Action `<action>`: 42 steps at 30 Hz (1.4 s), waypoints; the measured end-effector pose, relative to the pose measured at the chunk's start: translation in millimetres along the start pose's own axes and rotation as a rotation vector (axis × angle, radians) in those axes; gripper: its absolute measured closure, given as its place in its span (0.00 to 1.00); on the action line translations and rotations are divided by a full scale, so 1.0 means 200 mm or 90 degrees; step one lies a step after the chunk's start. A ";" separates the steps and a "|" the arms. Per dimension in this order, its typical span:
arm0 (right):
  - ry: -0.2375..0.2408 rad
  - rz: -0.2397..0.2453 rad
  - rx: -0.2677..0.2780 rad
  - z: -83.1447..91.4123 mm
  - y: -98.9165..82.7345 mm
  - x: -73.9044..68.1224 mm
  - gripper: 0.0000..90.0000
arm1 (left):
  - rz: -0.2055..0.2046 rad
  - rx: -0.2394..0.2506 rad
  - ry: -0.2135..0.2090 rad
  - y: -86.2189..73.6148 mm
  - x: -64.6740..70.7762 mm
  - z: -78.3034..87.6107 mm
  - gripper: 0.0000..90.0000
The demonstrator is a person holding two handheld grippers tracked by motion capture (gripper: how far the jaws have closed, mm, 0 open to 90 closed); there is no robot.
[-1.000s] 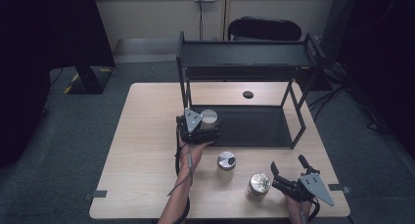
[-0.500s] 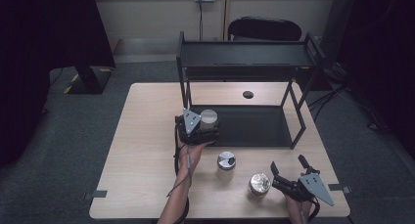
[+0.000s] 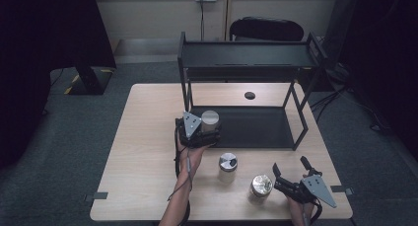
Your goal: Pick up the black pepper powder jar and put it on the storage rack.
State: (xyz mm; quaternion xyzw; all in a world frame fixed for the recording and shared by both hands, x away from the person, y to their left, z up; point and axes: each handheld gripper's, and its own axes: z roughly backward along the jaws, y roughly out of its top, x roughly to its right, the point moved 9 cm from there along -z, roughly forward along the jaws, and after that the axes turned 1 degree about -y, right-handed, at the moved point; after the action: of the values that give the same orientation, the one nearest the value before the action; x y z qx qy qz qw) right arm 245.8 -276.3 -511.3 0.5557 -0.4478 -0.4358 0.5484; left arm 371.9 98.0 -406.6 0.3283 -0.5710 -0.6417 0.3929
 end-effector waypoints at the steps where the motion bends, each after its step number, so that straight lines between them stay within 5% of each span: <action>1: 0.000 0.000 0.000 0.00 0.00 0.00 0.01 | 0.002 0.005 -0.002 0.00 0.00 0.00 0.00; 10: 0.002 -0.001 0.001 0.00 0.00 0.00 0.01 | 0.015 0.018 -0.017 0.01 0.00 0.02 0.03; 23: 0.007 0.000 0.000 0.00 0.00 0.00 0.01 | -0.002 0.022 -0.009 -0.01 0.01 0.04 0.00; 42: 0.006 0.001 -0.001 0.00 0.00 0.00 0.01 | 0.015 0.070 -0.016 0.01 0.02 0.21 0.00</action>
State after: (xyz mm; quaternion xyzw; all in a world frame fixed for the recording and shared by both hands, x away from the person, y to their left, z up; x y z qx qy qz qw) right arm 246.1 -276.6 -511.2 0.5571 -0.4454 -0.4327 0.5514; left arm 333.9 113.9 -398.2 0.3346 -0.6144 -0.6085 0.3745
